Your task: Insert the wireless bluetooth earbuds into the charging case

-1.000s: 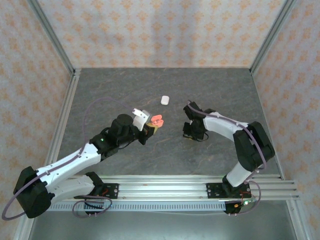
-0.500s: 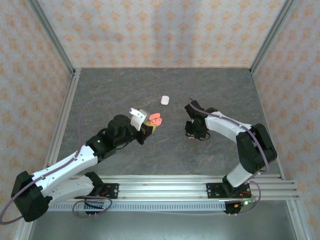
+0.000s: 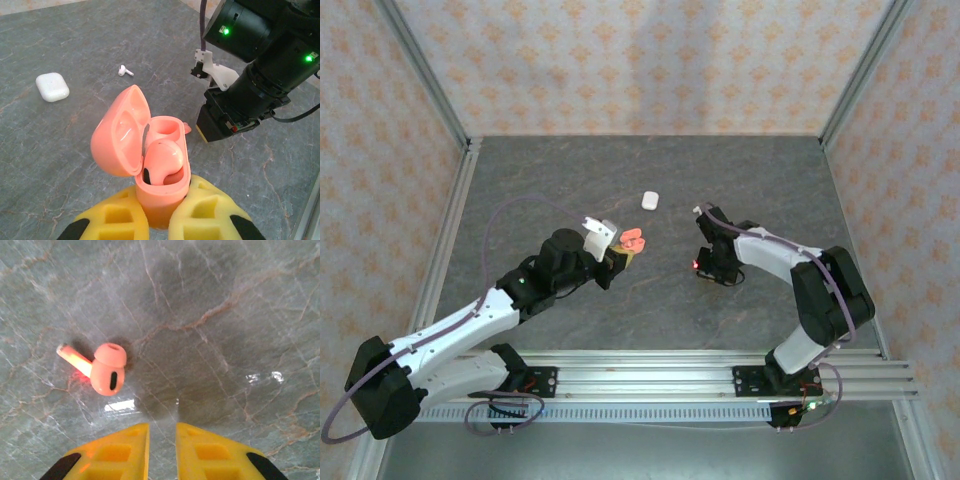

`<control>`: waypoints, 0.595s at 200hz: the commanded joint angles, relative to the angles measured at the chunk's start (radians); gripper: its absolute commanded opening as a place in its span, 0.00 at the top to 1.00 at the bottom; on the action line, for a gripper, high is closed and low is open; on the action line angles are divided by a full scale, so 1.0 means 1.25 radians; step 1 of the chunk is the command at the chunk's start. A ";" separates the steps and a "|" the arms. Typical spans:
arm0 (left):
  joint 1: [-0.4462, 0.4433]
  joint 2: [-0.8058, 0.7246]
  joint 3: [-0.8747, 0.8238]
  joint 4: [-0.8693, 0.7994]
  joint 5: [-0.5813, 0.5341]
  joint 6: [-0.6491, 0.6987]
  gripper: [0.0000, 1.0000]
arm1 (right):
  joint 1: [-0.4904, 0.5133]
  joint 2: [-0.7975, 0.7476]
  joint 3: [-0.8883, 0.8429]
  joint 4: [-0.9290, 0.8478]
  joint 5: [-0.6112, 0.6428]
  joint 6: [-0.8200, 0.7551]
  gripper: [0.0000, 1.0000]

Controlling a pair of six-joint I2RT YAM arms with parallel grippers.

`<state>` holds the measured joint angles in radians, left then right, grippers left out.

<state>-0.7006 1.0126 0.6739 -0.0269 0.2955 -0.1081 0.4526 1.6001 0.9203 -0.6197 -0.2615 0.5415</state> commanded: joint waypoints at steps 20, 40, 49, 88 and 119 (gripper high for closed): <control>-0.008 -0.015 0.005 0.004 -0.010 -0.003 1.00 | -0.015 0.026 0.060 0.009 0.017 -0.021 0.78; -0.007 -0.016 0.003 0.002 -0.012 -0.001 1.00 | -0.018 0.033 0.080 0.012 0.013 -0.024 0.78; -0.008 -0.015 0.003 0.002 -0.013 0.001 1.00 | -0.020 0.039 0.087 0.012 0.011 -0.024 0.78; -0.008 -0.009 0.004 0.005 -0.013 0.006 1.00 | -0.021 0.077 0.129 0.024 -0.005 -0.023 0.79; -0.008 0.001 0.010 0.003 -0.009 0.010 1.00 | -0.020 0.130 0.182 0.024 -0.015 -0.029 0.86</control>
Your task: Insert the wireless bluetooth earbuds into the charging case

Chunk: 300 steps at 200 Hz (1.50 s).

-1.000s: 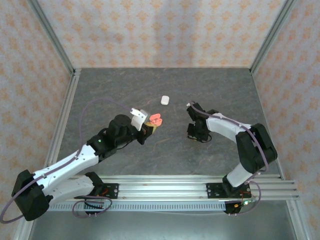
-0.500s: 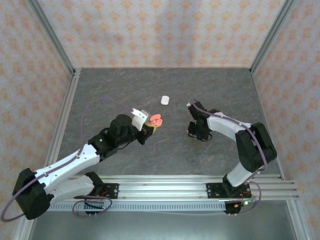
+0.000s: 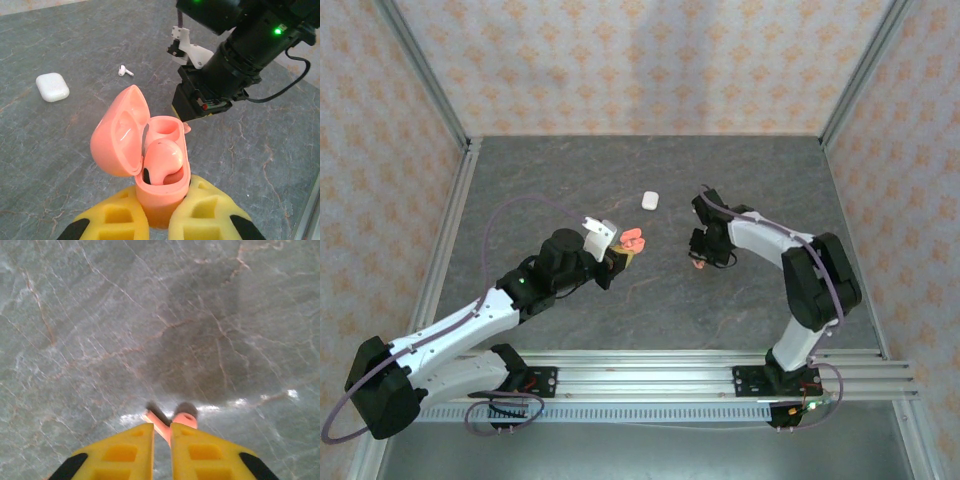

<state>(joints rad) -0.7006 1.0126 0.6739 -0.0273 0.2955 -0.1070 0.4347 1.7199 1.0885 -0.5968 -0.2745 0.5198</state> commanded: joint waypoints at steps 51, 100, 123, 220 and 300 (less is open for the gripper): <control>-0.007 0.002 0.023 -0.019 -0.011 0.026 1.00 | -0.003 0.107 0.088 -0.007 -0.019 -0.020 0.93; -0.007 0.006 0.028 -0.022 -0.009 0.031 1.00 | 0.013 0.101 0.049 -0.003 -0.034 -0.021 0.91; -0.007 0.010 0.029 -0.022 -0.007 0.030 1.00 | 0.026 0.084 0.033 -0.005 -0.033 -0.024 0.91; -0.008 -0.023 0.013 -0.022 -0.013 0.013 1.00 | 0.067 -0.009 -0.053 -0.035 0.002 -0.024 0.91; -0.008 -0.043 0.005 -0.022 -0.012 0.005 1.00 | 0.055 -0.152 -0.128 -0.058 0.033 0.022 0.88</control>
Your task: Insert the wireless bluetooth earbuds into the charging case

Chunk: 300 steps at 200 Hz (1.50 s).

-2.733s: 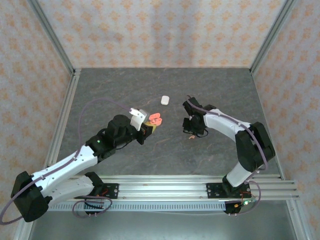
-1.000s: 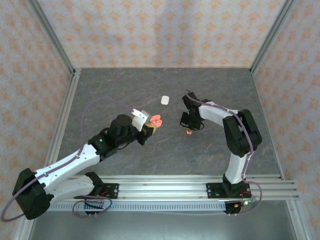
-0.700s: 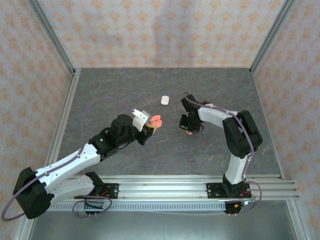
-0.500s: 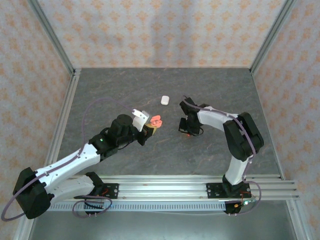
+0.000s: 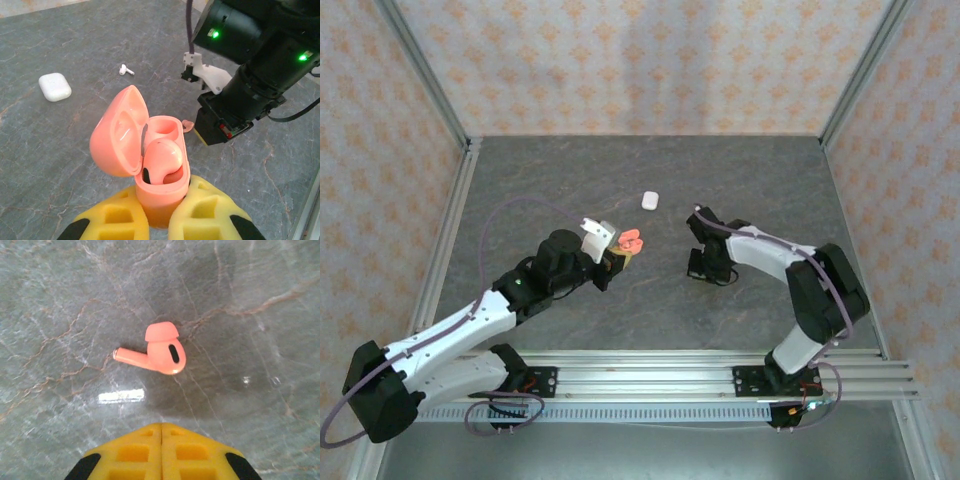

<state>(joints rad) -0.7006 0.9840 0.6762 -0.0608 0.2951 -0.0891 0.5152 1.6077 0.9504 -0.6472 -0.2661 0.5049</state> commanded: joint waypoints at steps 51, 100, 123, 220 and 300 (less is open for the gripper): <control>-0.008 -0.024 -0.003 0.012 -0.008 -0.011 1.00 | -0.057 -0.118 -0.060 0.086 0.035 0.147 0.68; -0.009 -0.040 -0.013 0.011 -0.014 -0.006 1.00 | -0.071 -0.095 -0.067 0.146 0.028 0.180 0.67; -0.010 -0.044 -0.013 0.005 -0.016 -0.001 1.00 | -0.071 -0.076 -0.074 0.172 0.010 0.190 0.67; -0.009 -0.045 0.001 -0.019 -0.016 0.019 1.00 | -0.071 0.019 -0.082 0.231 0.010 0.194 0.68; -0.009 -0.034 0.008 -0.023 -0.016 0.023 1.00 | -0.071 0.063 -0.062 0.214 0.002 0.148 0.77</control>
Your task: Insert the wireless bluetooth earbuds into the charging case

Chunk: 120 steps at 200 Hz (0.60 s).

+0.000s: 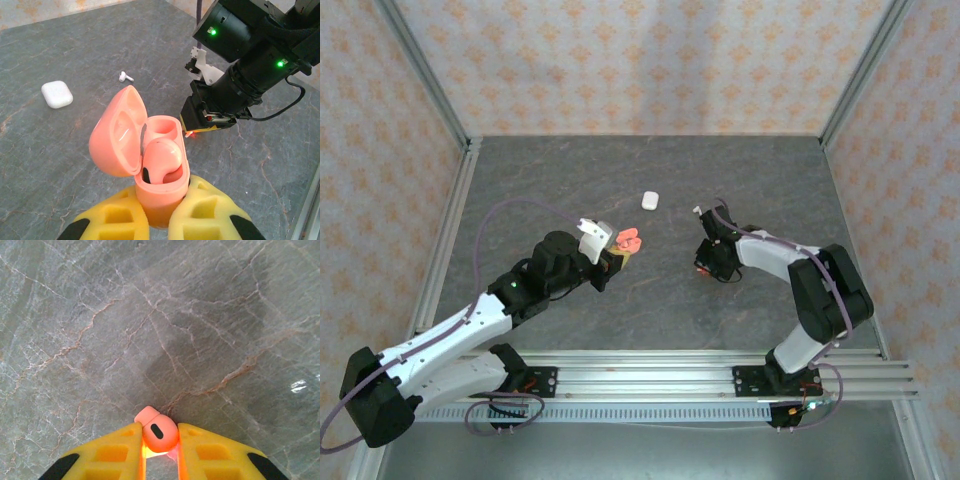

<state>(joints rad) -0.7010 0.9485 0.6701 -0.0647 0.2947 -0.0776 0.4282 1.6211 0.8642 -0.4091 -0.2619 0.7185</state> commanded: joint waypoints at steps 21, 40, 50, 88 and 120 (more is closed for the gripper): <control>-0.008 -0.001 0.018 -0.022 -0.014 0.017 1.00 | -0.003 0.047 0.015 -0.001 -0.006 -0.039 0.71; -0.009 0.003 0.022 -0.022 -0.012 0.018 1.00 | -0.003 0.024 0.026 -0.034 -0.002 -0.059 0.69; -0.009 0.006 0.022 -0.022 -0.012 0.017 1.00 | -0.002 0.010 0.032 -0.052 0.005 -0.072 0.69; -0.009 0.012 0.019 -0.013 -0.007 0.012 1.00 | -0.011 -0.017 0.055 -0.091 0.008 -0.110 0.68; -0.009 0.011 0.021 -0.015 -0.007 0.012 1.00 | -0.017 -0.005 0.057 -0.081 -0.002 -0.110 0.68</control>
<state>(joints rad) -0.7010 0.9585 0.6704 -0.0650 0.2951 -0.0776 0.4164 1.6314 0.9081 -0.4816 -0.2695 0.6064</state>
